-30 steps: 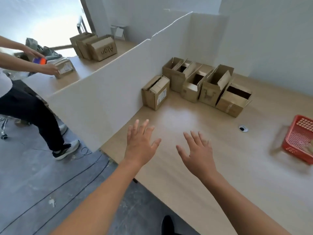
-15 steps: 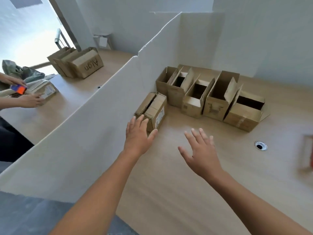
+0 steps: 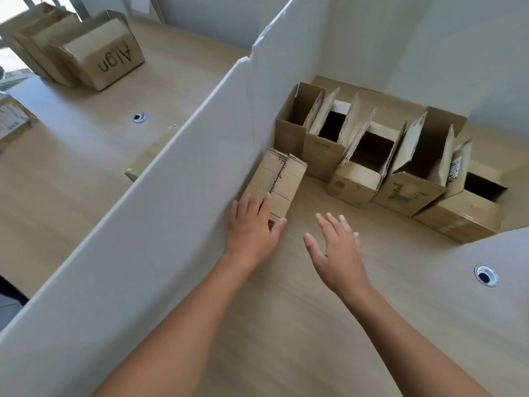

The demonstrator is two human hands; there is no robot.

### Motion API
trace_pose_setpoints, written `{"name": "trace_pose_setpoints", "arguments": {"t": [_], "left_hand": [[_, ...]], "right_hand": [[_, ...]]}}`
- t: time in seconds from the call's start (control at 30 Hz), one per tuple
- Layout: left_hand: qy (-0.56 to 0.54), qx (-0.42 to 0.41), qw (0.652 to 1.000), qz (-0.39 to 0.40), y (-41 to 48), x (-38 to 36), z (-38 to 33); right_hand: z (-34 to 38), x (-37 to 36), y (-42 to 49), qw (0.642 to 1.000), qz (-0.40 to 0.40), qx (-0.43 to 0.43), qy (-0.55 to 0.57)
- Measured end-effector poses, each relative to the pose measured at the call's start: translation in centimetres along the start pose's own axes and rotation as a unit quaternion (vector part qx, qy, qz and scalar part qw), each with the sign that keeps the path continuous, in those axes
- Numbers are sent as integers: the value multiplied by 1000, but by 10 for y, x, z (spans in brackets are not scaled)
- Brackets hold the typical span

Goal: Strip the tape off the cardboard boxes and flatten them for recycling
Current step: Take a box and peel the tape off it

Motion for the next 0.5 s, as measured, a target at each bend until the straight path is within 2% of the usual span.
{"name": "trace_pose_setpoints", "arguments": {"t": [0.1, 0.2, 0.37, 0.5], "left_hand": [[-16, -36, 998, -42, 0, -1, 0], [-114, -26, 991, -59, 2, -2, 8], [-281, -19, 959, -10, 3, -9, 22], [-297, 14, 954, 30, -20, -15, 14]], "right_hand": [[0, -9, 20, 998, 9, -8, 56], [2, -18, 40, 994, 32, -9, 108], [20, -29, 47, 971, 61, 49, 224], [12, -33, 9, 960, 31, 53, 272]]}}
Point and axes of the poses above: each hand's wrist, its own y-axis towards the middle knuckle, its own x-axis out of the back of the hand, z = x × y, the point moved 4 cm from there along y, towards the middle knuckle, and after that the axes turned 14 degrees about z, right-handed, at the moved point
